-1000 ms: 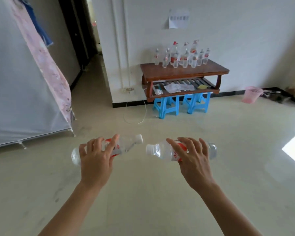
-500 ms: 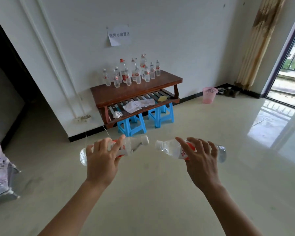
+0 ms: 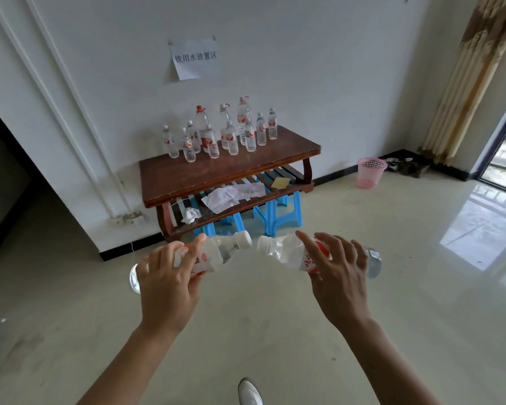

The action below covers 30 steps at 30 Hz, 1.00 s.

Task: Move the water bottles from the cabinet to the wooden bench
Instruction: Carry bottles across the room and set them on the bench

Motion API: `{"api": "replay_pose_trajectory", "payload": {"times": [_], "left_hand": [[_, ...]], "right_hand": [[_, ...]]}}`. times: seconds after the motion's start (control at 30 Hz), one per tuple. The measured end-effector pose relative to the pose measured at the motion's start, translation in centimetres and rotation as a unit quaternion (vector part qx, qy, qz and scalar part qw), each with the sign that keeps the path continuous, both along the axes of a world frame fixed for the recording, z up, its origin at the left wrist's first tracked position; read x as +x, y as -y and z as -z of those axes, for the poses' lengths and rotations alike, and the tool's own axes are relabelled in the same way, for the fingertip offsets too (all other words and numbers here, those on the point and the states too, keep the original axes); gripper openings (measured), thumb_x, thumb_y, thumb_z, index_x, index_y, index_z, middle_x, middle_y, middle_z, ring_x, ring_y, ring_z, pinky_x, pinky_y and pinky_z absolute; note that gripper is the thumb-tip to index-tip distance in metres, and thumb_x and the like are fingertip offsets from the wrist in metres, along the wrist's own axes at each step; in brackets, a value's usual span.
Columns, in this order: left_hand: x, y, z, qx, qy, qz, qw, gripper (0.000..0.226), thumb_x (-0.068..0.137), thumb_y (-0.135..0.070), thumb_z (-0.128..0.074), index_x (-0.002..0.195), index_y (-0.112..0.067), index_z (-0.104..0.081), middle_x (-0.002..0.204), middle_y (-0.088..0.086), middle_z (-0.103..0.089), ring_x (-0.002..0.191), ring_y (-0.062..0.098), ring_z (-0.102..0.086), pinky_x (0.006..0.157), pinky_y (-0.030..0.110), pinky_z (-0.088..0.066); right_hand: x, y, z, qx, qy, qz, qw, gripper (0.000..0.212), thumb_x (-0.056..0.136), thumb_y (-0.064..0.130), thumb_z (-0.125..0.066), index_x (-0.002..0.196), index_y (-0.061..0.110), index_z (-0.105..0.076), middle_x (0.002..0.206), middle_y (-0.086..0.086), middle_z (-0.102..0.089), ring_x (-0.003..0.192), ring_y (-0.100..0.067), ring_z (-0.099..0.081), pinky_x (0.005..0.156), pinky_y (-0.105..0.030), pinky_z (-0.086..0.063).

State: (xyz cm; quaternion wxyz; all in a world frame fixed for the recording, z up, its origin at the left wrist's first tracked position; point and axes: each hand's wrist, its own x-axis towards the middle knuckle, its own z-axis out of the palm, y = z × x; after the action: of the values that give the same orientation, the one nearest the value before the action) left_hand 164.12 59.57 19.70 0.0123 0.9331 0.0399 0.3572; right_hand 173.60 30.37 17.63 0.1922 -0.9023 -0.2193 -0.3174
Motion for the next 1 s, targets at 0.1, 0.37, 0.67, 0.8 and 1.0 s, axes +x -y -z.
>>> {"api": "replay_pose_trajectory", "payload": {"times": [0.1, 0.37, 0.67, 0.8, 1.0], "left_hand": [[5.7, -1.9, 1.1, -0.009, 0.004, 0.000, 1.000, 0.057, 0.090, -0.044, -0.048, 0.145, -0.029, -0.046, 0.115, 0.010, -0.058, 0.106, 0.035, -0.053, 0.080, 0.049, -0.041], [24.1, -8.1, 0.7, -0.063, 0.005, -0.011, 0.998, 0.076, 0.076, -0.025, -0.085, 0.144, -0.023, -0.052, 0.114, 0.009, -0.061, 0.105, 0.035, -0.057, 0.083, 0.053, -0.046], [40.6, -14.8, 0.9, -0.072, -0.001, 0.002, 0.997, 0.079, 0.075, -0.025, -0.085, 0.146, -0.023, -0.049, 0.113, 0.003, -0.059, 0.107, 0.030, -0.055, 0.084, 0.054, -0.049], [47.5, -17.9, 2.7, -0.107, -0.016, -0.008, 0.994, 0.076, 0.077, -0.027, -0.085, 0.144, -0.019, -0.051, 0.113, 0.001, -0.062, 0.105, 0.028, -0.057, 0.080, 0.048, -0.052], [61.6, -25.0, 4.3, -0.168, -0.043, -0.072, 0.982, 0.074, 0.072, -0.028, -0.089, 0.136, -0.016, -0.054, 0.119, 0.002, -0.067, 0.107, 0.029, -0.061, 0.081, 0.047, -0.050]], "right_hand": [[6.4, -2.2, 0.7, -0.010, -0.001, -0.029, 1.000, 0.097, 0.066, 0.007, -0.091, 0.146, 0.037, -0.045, 0.129, -0.006, -0.059, 0.116, -0.032, -0.053, 0.106, -0.058, -0.037], [24.8, -8.2, -0.3, -0.037, 0.003, -0.046, 0.998, 0.091, 0.067, 0.012, -0.092, 0.144, 0.035, -0.048, 0.124, -0.004, -0.061, 0.109, -0.031, -0.056, 0.100, -0.055, -0.043], [42.3, -15.7, -0.6, -0.026, -0.028, -0.045, 0.998, 0.103, 0.059, 0.011, -0.097, 0.146, 0.031, -0.045, 0.128, -0.008, -0.059, 0.113, -0.032, -0.052, 0.098, -0.057, -0.047], [50.3, -20.0, 0.8, -0.021, -0.062, -0.057, 0.996, 0.104, 0.064, 0.016, -0.096, 0.149, 0.034, -0.039, 0.130, -0.006, -0.060, 0.116, -0.030, -0.051, 0.099, -0.057, -0.048], [66.1, -28.6, 2.5, -0.005, -0.111, -0.122, 0.986, 0.099, 0.071, 0.022, -0.093, 0.150, 0.038, -0.035, 0.130, -0.002, -0.063, 0.116, -0.031, -0.059, 0.106, -0.059, -0.044]]}}
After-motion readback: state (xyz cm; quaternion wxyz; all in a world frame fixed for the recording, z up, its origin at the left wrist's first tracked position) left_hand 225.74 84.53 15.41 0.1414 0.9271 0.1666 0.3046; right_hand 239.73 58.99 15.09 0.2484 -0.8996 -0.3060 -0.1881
